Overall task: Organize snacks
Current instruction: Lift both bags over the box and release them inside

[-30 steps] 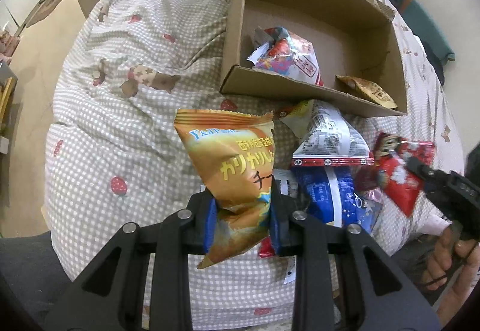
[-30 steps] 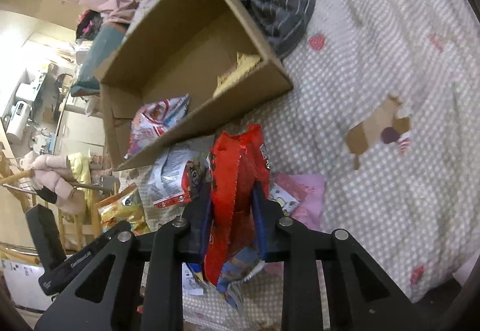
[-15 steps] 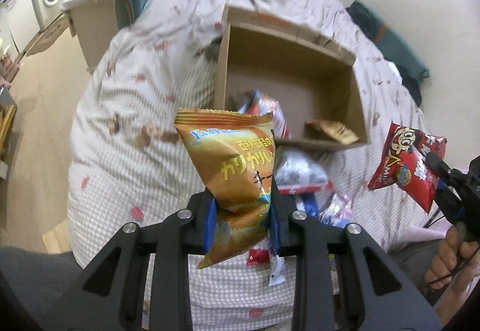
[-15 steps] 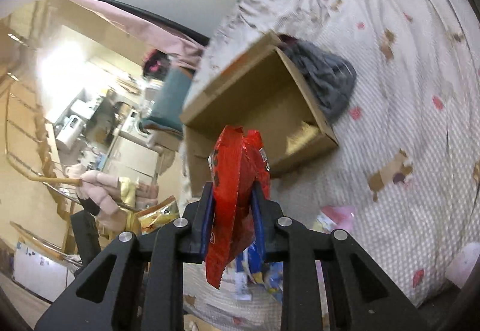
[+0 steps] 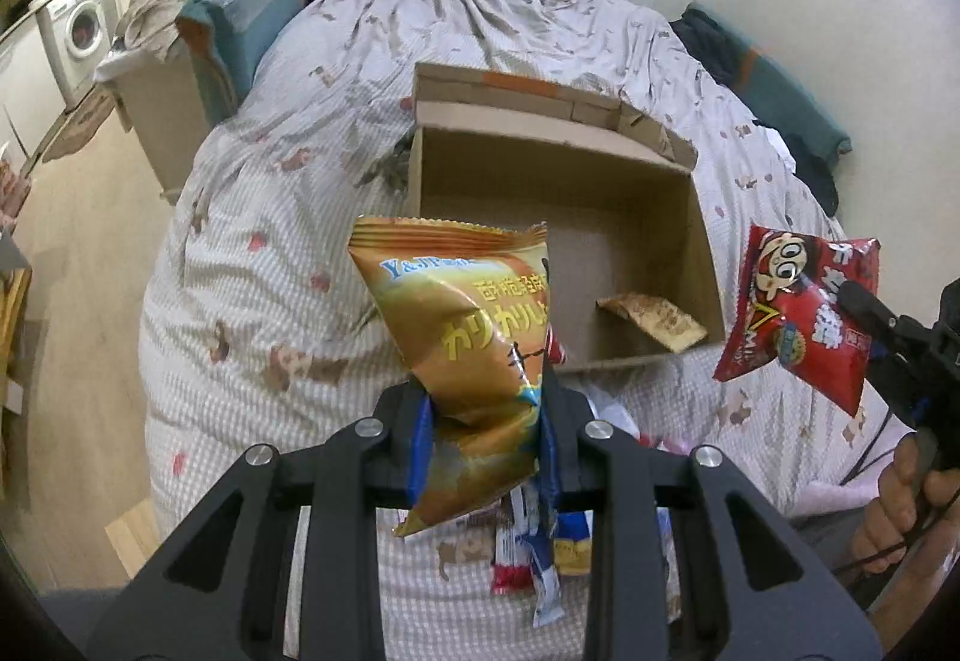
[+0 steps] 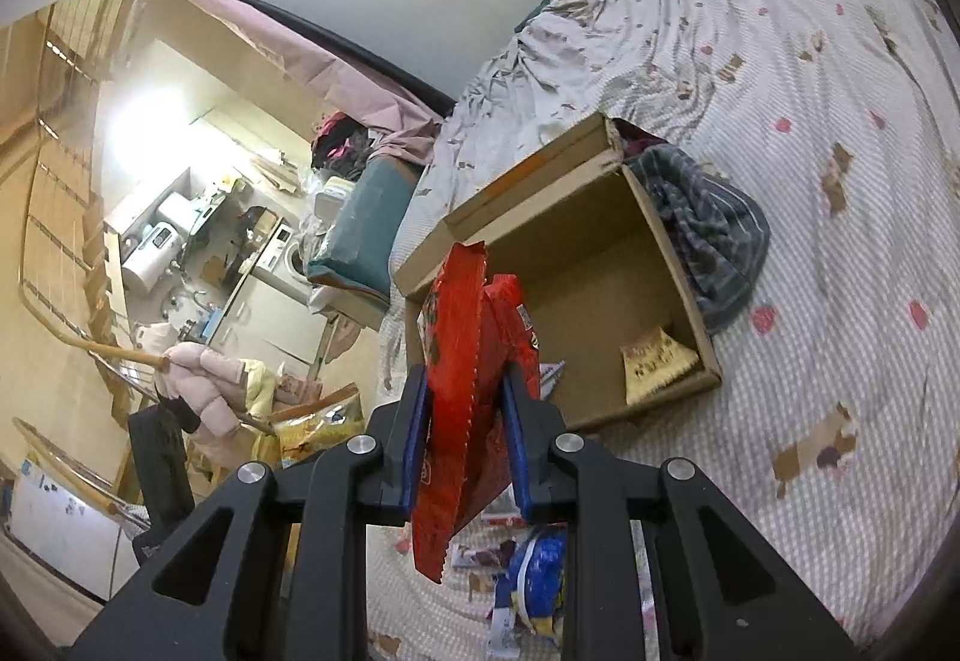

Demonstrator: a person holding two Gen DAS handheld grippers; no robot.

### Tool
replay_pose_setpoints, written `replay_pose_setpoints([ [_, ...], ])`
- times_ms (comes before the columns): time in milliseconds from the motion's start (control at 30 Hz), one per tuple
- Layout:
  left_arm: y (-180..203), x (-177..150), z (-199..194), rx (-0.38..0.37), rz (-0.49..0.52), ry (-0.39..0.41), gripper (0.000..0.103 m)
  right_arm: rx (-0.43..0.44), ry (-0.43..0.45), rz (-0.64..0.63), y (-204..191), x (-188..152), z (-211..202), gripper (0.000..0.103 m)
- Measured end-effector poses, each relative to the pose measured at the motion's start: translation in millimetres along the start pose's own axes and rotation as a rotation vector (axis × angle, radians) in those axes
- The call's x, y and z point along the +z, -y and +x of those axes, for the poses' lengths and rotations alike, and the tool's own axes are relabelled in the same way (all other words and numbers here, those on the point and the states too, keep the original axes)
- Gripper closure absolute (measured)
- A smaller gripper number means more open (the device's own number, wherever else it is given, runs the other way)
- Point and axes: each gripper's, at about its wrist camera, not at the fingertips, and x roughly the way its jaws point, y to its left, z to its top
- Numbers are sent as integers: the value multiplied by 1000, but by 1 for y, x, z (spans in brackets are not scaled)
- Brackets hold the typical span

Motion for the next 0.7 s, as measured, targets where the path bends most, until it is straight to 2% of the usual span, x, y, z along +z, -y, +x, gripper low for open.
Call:
replay_pose_setpoints([
  [333, 25, 52, 31, 1, 61, 47, 78, 3, -14, 1, 3, 38, 43, 79],
  [500, 31, 63, 58, 13, 64, 35, 78, 2, -29, 17, 11, 48, 65, 79],
  [700, 28, 60, 83, 49, 78, 42, 78, -7, -61, 53, 29, 44, 86, 79],
])
